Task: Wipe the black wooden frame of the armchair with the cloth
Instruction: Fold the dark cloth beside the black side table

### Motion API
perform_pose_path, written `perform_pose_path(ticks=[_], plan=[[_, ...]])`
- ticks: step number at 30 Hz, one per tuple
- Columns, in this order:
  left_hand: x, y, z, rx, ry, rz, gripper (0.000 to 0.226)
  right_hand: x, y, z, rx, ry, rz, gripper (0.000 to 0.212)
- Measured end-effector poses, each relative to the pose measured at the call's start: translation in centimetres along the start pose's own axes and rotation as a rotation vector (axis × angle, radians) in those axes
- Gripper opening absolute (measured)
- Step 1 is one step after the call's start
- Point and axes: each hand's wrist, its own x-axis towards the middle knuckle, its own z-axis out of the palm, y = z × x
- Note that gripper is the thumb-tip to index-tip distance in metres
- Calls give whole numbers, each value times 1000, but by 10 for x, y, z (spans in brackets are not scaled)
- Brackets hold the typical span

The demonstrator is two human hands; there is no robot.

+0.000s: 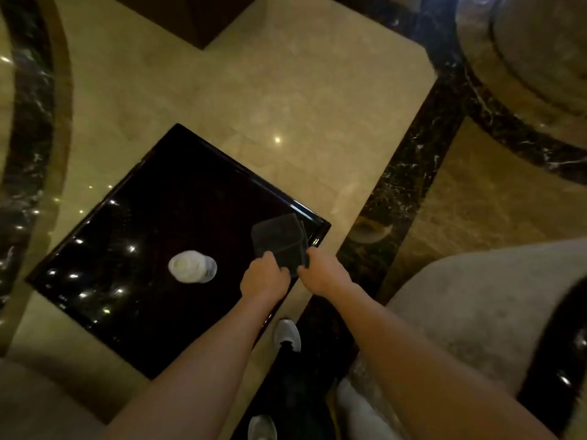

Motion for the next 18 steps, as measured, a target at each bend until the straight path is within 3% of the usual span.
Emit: perform_pose_path(ticks=[2,4,6,8,10,12,14,16,18], plan=[[48,1,18,-170,143,-96,38,52,0,11,183,35,37,33],[79,-2,32,-218,266,-147,48,86,-1,22,309,35,76,60],[111,-11,52,-241,292,-219,60,115,3,37,336,64,117,81],[134,-23,67,-365,256,-356,66,131,10,51,408,71,169,85],[146,-34,76,-517,238,-461,59,138,18,60,586,35,250,80],[155,-43,83,-702,175,-450,35,138,20,61,826,-30,336,70],[156,-47,86,-993,44,-431,9,132,21,56,908,-106,326,37],[142,-48,83,-1193,-80,-365,12,118,22,49,945,-107,293,5],[115,-46,74,-1240,-167,-308,21,91,28,41,1024,-88,287,8]])
